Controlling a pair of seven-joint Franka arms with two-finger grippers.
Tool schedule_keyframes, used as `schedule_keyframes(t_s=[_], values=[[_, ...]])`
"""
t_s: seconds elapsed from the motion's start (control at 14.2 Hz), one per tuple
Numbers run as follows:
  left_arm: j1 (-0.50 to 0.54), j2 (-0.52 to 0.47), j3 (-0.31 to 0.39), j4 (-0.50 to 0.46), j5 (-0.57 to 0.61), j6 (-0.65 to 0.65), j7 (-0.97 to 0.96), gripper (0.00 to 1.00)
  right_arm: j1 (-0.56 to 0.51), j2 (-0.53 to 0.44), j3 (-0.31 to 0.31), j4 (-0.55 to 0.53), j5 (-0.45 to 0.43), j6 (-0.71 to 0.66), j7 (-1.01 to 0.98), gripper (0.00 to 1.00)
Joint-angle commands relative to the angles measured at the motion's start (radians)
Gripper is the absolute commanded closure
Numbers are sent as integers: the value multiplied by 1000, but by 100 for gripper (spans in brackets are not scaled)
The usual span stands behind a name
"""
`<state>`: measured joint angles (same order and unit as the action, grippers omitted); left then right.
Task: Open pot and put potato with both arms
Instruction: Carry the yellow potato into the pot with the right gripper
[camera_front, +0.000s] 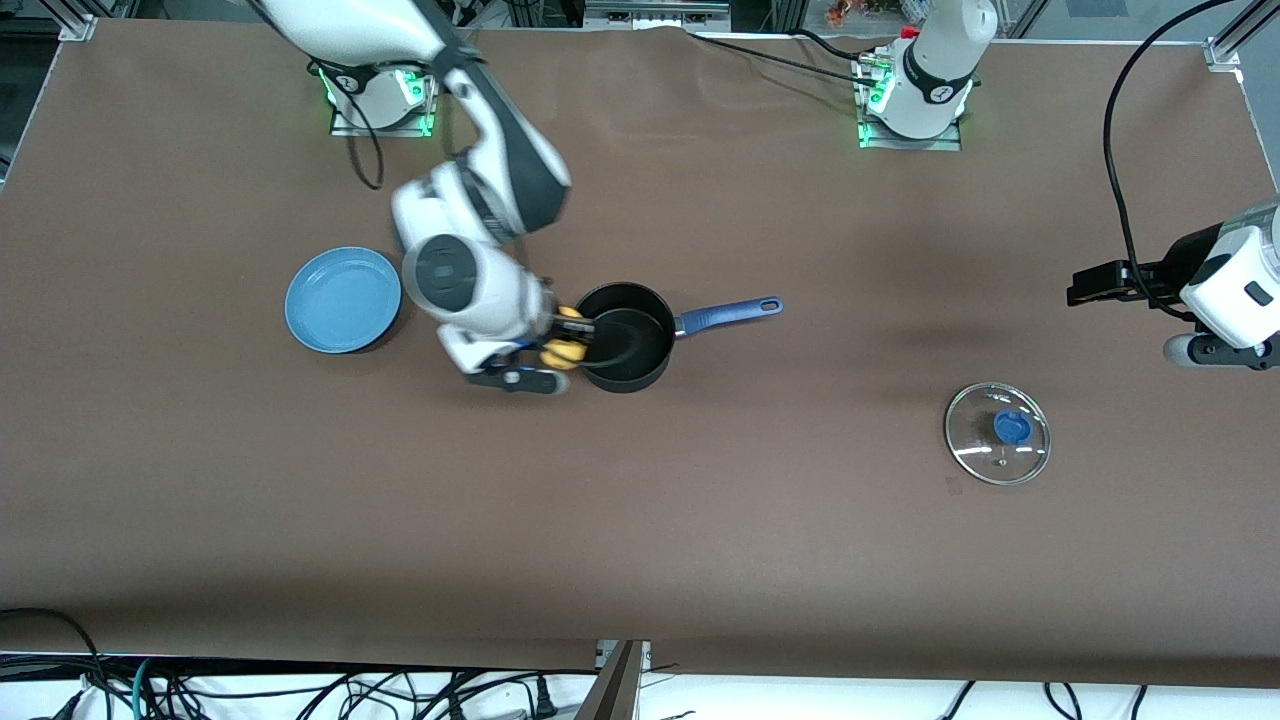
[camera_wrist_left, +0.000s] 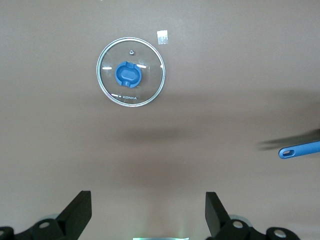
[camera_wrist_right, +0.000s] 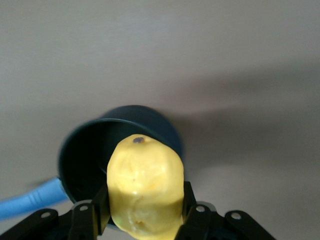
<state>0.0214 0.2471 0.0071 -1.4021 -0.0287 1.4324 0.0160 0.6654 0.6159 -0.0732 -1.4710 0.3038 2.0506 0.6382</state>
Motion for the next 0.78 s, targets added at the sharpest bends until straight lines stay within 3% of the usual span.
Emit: schedule_keyframes(t_s=[0.0, 0.71], values=[[-3, 4, -3, 14, 24, -1, -7, 0, 43, 68, -10, 44, 18, 55, 69, 80], [-5, 6, -4, 14, 23, 0, -7, 0, 95, 192, -3, 32, 20, 89, 49, 75]])
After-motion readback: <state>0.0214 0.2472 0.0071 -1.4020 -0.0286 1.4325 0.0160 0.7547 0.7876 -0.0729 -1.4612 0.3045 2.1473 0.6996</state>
